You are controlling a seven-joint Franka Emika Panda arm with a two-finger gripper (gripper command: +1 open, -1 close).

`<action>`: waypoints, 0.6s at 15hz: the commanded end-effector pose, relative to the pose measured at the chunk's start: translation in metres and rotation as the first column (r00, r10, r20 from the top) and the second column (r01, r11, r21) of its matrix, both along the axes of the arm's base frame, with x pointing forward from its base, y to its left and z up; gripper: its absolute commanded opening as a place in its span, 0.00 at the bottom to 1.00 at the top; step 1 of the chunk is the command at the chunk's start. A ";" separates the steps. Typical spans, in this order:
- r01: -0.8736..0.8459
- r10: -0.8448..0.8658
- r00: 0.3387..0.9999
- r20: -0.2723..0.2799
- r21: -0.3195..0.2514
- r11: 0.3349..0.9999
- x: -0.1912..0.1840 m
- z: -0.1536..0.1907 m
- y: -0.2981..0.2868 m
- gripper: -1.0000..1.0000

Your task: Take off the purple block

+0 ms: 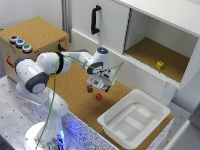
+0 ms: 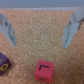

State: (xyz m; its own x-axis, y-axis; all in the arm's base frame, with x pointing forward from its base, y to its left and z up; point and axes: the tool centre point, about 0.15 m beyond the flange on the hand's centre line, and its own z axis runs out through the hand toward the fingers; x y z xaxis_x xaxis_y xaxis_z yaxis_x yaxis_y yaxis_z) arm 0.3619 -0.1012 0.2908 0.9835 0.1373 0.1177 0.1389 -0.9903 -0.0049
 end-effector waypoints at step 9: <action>0.023 -0.023 1.000 -0.003 -0.003 1.000 -0.032 -0.036 0.011 1.00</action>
